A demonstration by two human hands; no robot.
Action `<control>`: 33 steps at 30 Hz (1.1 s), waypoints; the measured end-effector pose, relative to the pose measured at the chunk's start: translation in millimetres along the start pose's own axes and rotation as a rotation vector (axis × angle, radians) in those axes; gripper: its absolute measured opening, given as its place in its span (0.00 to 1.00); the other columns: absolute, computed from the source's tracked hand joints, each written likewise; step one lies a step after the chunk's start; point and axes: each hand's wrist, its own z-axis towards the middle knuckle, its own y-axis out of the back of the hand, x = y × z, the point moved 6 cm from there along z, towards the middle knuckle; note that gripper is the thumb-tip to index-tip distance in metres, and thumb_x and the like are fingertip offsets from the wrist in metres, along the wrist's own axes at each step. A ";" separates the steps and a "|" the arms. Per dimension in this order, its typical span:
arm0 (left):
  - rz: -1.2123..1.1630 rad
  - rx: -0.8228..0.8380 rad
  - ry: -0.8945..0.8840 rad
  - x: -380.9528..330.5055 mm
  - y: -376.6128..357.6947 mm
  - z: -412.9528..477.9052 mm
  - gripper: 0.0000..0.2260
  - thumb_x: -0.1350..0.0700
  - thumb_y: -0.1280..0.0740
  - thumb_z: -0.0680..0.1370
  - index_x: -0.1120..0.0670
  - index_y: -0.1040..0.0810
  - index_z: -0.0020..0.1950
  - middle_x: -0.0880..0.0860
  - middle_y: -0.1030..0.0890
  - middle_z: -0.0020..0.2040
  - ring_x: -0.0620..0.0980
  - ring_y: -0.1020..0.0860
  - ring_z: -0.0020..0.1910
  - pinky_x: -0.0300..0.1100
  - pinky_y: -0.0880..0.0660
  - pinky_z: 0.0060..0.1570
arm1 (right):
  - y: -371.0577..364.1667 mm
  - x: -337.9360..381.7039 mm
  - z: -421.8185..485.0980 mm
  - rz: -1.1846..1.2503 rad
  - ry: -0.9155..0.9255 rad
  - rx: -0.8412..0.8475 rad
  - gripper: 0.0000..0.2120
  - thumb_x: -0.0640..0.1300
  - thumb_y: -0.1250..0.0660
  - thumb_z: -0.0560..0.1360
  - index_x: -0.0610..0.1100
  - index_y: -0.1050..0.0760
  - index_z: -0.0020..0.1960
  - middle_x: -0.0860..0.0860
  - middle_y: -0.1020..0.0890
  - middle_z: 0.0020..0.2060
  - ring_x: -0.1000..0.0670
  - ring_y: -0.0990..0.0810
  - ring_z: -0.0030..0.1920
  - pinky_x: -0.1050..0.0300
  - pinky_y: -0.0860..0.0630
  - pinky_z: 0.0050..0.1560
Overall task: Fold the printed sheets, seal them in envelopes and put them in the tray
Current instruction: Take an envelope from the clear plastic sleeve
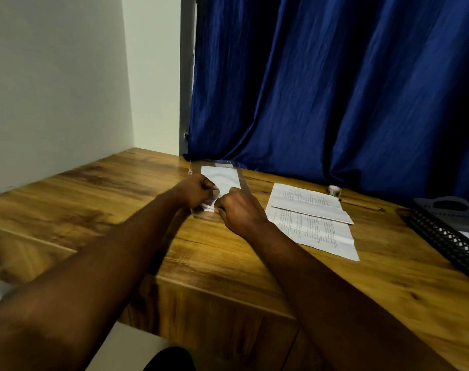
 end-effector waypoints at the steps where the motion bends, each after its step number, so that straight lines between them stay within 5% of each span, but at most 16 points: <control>1: -0.003 0.001 0.006 -0.3 -0.2 -1.1 0.06 0.58 0.32 0.84 0.56 0.15 0.55 0.55 0.14 0.46 0.46 0.18 0.36 0.35 0.24 0.28 | 2.4 3.3 -0.3 -0.042 0.034 -0.016 0.08 0.47 0.32 0.82 0.51 0.15 0.56 0.47 0.18 0.49 0.46 0.21 0.50 0.54 0.33 0.44; 8: -0.049 -0.016 0.015 0.2 4.0 -4.0 0.06 0.58 0.32 0.84 0.50 0.16 0.51 0.54 0.14 0.52 0.56 0.16 0.48 0.43 0.20 0.39 | 17.7 8.2 -8.3 -0.027 0.117 -0.125 0.11 0.44 0.37 0.83 0.46 0.24 0.65 0.47 0.17 0.56 0.45 0.23 0.55 0.44 0.27 0.58; 14: -0.161 -0.005 0.166 16.5 -0.8 -2.5 0.13 0.60 0.41 0.87 0.54 0.23 0.70 0.58 0.21 0.53 0.53 0.22 0.39 0.37 0.25 0.24 | 34.5 -3.0 -15.9 0.051 0.035 -0.232 0.06 0.45 0.41 0.84 0.48 0.28 0.59 0.49 0.20 0.52 0.47 0.26 0.51 0.46 0.33 0.56; 19: -0.082 0.017 0.086 17.9 7.1 3.0 0.13 0.59 0.39 0.86 0.55 0.24 0.71 0.60 0.21 0.65 0.55 0.20 0.56 0.48 0.20 0.53 | 61.2 -3.1 -19.9 0.074 0.009 -0.439 0.06 0.45 0.43 0.85 0.49 0.28 0.55 0.52 0.23 0.47 0.50 0.30 0.46 0.47 0.35 0.54; 22: -0.057 0.065 0.070 13.2 4.2 0.0 0.13 0.58 0.39 0.86 0.54 0.22 0.69 0.57 0.20 0.64 0.54 0.21 0.58 0.46 0.21 0.55 | 73.0 -6.5 -21.4 0.070 -0.008 -0.519 0.06 0.44 0.43 0.85 0.48 0.27 0.53 0.53 0.25 0.44 0.52 0.33 0.43 0.49 0.38 0.52; 26: -0.006 0.119 0.074 7.2 -3.3 -5.8 0.13 0.60 0.39 0.86 0.55 0.21 0.68 0.55 0.19 0.54 0.51 0.21 0.47 0.39 0.24 0.40 | 66.5 -13.9 -15.2 0.071 -0.054 -0.446 0.04 0.43 0.41 0.85 0.48 0.28 0.53 0.51 0.20 0.39 0.47 0.27 0.39 0.45 0.35 0.53; 33: -0.265 0.249 0.143 5.2 -4.5 -27.7 0.11 0.51 0.41 0.87 0.51 0.21 0.61 0.56 0.21 0.57 0.51 0.23 0.48 0.41 0.26 0.44 | 51.8 -56.5 -7.5 0.176 -0.389 -0.181 0.08 0.44 0.44 0.87 0.44 0.28 0.61 0.43 0.15 0.48 0.38 0.18 0.51 0.46 0.34 0.57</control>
